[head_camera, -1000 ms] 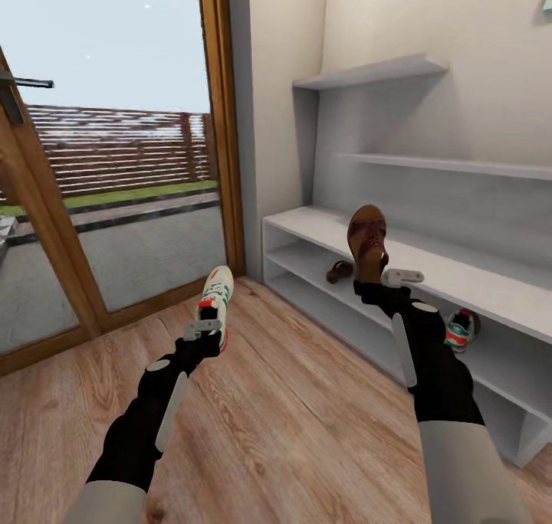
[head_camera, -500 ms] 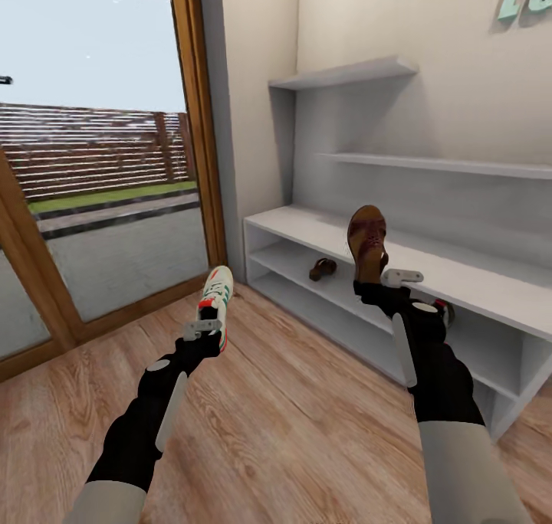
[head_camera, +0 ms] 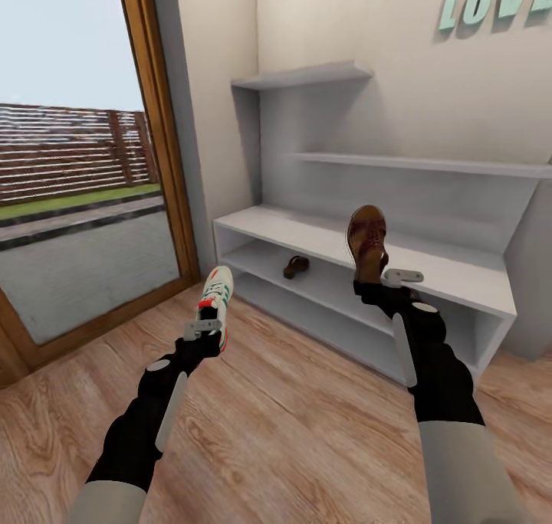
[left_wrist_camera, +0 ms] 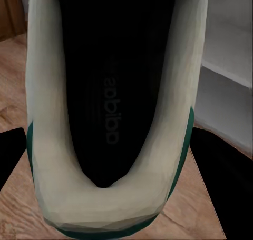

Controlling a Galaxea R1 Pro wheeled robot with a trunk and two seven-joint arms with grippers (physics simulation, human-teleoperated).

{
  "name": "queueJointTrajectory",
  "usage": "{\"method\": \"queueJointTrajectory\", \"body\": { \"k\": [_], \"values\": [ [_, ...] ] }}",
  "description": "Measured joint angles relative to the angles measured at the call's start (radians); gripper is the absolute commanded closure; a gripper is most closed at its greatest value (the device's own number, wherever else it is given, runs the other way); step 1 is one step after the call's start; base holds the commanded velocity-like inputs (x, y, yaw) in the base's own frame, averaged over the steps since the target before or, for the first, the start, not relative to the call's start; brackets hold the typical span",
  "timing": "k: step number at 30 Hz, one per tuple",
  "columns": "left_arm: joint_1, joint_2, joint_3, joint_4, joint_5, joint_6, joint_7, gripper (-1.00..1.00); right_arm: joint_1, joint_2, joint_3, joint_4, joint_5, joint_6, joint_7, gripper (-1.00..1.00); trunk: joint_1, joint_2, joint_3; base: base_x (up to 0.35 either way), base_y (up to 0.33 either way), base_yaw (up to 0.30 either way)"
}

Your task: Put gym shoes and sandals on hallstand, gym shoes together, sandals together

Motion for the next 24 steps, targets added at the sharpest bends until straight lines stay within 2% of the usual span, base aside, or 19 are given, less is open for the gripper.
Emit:
{"method": "queueJointTrajectory", "body": {
  "k": [13, 20, 24],
  "values": [
    [0.0, 0.0, 0.0, -0.001, 0.0, 0.0, 0.0, 1.0, 0.0, 0.0, -0.001, 0.0, 0.0, 0.0, 0.0, 1.0, 0.0, 0.0, 0.0, 0.0, 0.004, -0.292],
    [0.0, 0.0, 0.0, 0.0, 0.0, 0.0, 0.0, 1.0, 0.0, 0.0, 0.0, 0.0, 0.0, 0.0, 0.0, 1.0, 0.0, 0.0, 0.0, 0.0, 0.203, -0.292],
    [0.0, 0.0, 0.0, -0.001, 0.0, 0.0, 0.0, 1.0, 0.0, 0.0, -0.001, 0.0, 0.0, 0.0, 0.0, 1.0, 0.0, 0.0, 0.0, 0.0, 0.036, -0.292]
  ]
}}
